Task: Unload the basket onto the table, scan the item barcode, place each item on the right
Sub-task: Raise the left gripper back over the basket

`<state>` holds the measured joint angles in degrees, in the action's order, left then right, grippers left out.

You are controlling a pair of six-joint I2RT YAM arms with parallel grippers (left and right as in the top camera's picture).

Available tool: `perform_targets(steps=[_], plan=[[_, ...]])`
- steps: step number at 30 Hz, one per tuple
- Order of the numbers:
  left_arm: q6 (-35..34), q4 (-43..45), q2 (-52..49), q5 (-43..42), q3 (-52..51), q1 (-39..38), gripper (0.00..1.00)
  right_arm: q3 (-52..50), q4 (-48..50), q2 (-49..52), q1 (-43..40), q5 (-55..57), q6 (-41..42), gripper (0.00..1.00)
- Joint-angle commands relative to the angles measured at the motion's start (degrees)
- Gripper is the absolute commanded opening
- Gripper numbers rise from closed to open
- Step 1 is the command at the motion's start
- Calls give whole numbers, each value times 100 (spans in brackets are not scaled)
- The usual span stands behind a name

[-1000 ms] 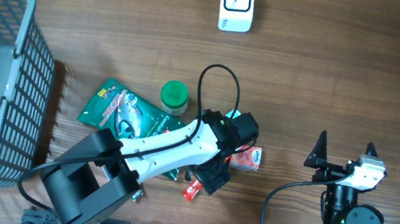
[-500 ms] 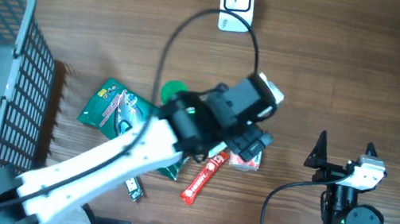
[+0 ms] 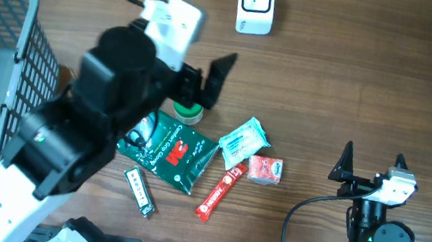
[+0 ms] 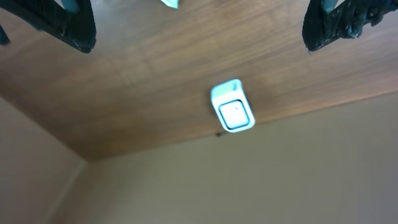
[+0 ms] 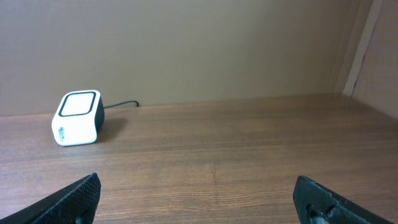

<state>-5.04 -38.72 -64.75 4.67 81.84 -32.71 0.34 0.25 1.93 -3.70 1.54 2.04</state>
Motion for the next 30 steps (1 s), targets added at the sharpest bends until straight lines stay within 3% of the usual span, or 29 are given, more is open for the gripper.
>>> perform_targets(steps=[1, 11, 22, 30], plan=[[-37, 15, 223, 13, 70, 356, 100, -2, 17, -20, -33, -52, -55, 100], [-361, 20, 284, 13, 70, 1488, 100, -2, 17, -20, -33, -52, -55, 100], [-1357, 15, 271, -11, 68, 3803, 100, -2, 17, -20, -33, -52, -55, 100], [-1648, -109, 127, -763, 68, 4835, 100, -2, 17, -20, -33, -52, -55, 100]])
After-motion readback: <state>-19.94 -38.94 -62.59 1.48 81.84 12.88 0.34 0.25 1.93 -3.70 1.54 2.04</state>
